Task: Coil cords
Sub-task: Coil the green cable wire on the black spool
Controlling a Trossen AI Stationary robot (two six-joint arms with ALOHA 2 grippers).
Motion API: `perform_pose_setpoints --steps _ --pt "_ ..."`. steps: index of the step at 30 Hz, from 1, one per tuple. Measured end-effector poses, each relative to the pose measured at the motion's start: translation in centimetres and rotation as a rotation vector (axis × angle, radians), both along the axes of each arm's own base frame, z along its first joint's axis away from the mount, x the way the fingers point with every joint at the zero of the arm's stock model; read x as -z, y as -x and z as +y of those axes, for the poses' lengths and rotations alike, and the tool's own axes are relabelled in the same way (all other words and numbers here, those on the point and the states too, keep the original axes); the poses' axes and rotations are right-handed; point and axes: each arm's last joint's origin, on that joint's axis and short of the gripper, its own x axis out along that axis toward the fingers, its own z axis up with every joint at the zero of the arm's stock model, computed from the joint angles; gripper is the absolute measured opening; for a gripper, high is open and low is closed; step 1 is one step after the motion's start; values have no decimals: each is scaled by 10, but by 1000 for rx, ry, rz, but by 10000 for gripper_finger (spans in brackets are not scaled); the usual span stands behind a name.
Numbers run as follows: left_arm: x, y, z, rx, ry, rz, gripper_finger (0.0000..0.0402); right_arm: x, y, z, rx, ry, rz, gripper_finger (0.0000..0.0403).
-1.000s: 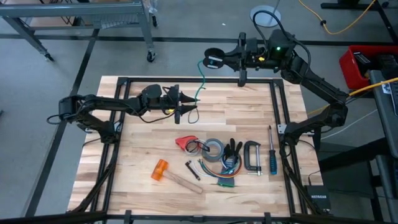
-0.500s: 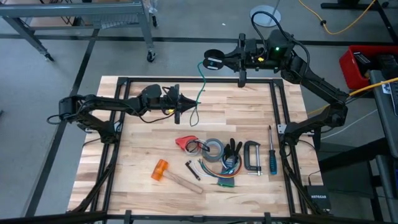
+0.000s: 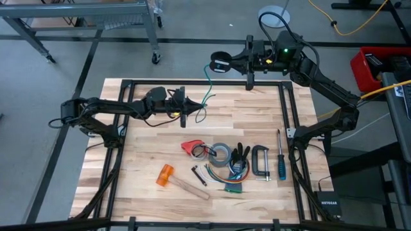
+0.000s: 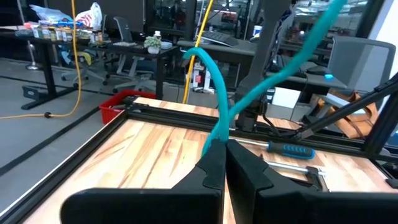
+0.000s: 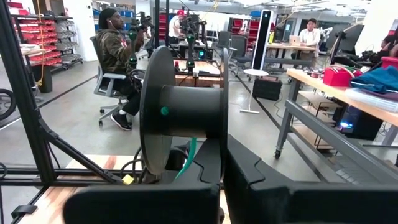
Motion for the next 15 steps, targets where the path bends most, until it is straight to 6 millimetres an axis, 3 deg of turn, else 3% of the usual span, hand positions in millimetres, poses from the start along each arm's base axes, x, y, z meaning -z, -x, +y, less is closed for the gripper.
perform_pose_setpoints --steps 15 --pt "22 4 1 -12 102 214 0 -2 2 -2 82 87 -8 1"
